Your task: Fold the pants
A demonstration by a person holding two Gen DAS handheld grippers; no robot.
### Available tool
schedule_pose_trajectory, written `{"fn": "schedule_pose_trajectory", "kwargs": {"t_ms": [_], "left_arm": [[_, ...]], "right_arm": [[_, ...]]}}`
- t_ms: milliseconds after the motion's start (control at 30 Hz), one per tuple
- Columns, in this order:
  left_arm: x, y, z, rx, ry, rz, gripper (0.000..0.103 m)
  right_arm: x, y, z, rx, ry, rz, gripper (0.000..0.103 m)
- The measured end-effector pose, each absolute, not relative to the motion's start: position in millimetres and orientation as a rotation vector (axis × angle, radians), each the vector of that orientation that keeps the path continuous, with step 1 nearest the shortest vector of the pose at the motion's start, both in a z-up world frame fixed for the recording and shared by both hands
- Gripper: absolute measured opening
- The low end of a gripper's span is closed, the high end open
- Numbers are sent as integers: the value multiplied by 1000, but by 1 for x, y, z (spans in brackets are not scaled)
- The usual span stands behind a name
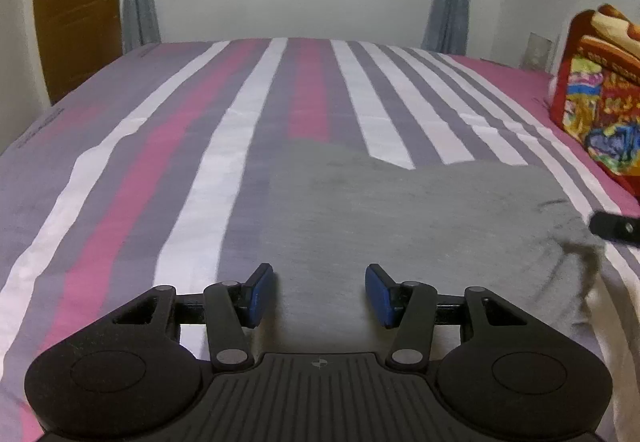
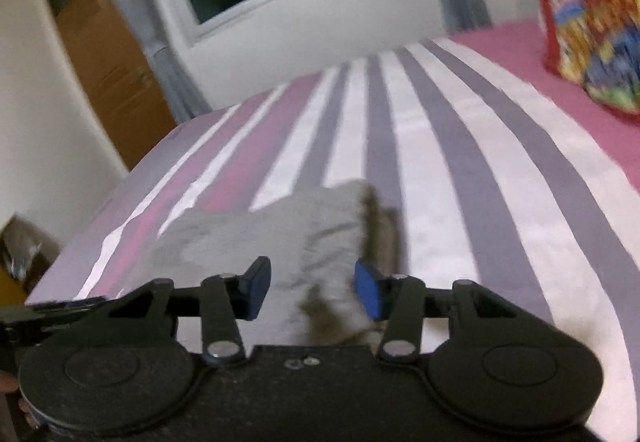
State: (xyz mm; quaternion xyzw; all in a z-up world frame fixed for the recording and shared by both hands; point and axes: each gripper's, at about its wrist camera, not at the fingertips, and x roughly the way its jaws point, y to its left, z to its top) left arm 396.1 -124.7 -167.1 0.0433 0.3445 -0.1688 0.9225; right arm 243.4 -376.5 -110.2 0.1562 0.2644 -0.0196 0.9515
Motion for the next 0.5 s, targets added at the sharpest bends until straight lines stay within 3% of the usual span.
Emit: {"fn": "schedule_pose_trajectory", "kwargs": {"t_ms": [367,500], "left_arm": [[387,-144,-202,153,781,-315,51],[388,-145,-198,161,795,-304,51]], "right_arm": [[274,-359,-146,210,655,-51,38],[276,-354,-142,195,665,-49,42]]}}
